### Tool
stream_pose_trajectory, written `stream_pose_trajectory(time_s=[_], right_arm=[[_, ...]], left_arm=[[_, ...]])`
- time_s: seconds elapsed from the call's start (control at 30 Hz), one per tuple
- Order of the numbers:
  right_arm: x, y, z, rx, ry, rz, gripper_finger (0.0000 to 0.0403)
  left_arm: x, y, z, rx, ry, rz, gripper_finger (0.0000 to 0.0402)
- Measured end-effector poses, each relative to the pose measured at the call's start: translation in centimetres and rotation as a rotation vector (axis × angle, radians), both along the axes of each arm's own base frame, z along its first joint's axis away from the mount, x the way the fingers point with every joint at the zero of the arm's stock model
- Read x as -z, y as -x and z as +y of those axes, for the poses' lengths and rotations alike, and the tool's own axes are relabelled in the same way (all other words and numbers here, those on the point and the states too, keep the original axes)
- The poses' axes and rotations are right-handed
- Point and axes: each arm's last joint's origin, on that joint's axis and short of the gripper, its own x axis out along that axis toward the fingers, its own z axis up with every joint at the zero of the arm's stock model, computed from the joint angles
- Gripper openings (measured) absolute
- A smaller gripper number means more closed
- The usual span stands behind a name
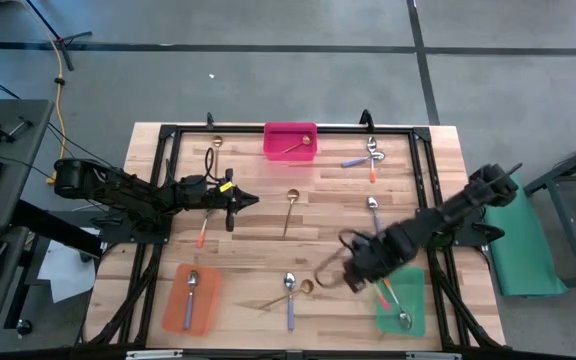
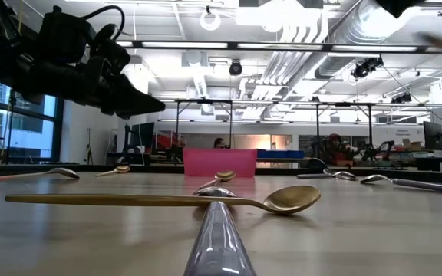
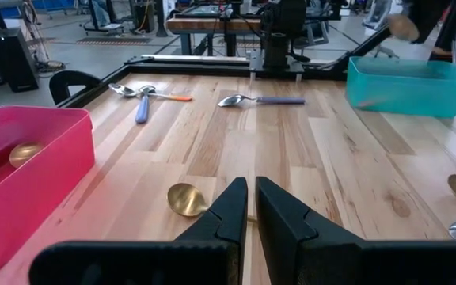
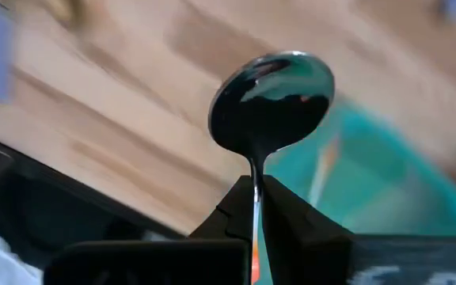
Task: Sort silverware by color (type)
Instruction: Put the orange spoon into the green bin, then put the purple spoon into the orange bin
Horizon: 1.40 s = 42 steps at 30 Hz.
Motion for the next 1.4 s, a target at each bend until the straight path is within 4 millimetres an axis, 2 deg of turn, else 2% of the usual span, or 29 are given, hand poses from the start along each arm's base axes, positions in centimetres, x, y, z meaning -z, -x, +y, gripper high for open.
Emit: stream_pose_trajectory(time_s=[0.1,0.23,0.47,0.67,0.87,1.1,1.4], right_arm=[[0.3,1.8,2.0,0.03,-0.005,0.067,0.0],[1.9,3.5,3.1,0.07,0.048,0.118,0.0],[5.4,4.7,2.8,0.057,0.078,0.165,0.0],[7.4,5.1,2.5,0.009,0.044,0.179,0.0],[8.2,5.4,2.3,-0.022,0.026,0.199,0.0],[8.2,5.4,2.3,-0.081,0.023,0.189,0.0003],[8.0,5.7,2.0,-0.129,0.046,0.22,0.0062]], left_arm=[[0.1,0.0,0.0,0.0,0.002,0.008,0.0019],[0.1,0.0,0.0,-0.006,0.001,0.008,0.0019],[0.1,0.0,0.1,-0.033,0.003,0.007,0.0019],[0.1,0.0,0.1,-0.035,0.011,0.006,0.0019],[0.1,0.0,0.1,-0.035,0.014,0.006,0.0019],[0.1,0.0,0.1,-0.039,0.013,0.006,0.0019],[0.1,0.0,0.1,-0.039,0.012,0.006,0.0019]])
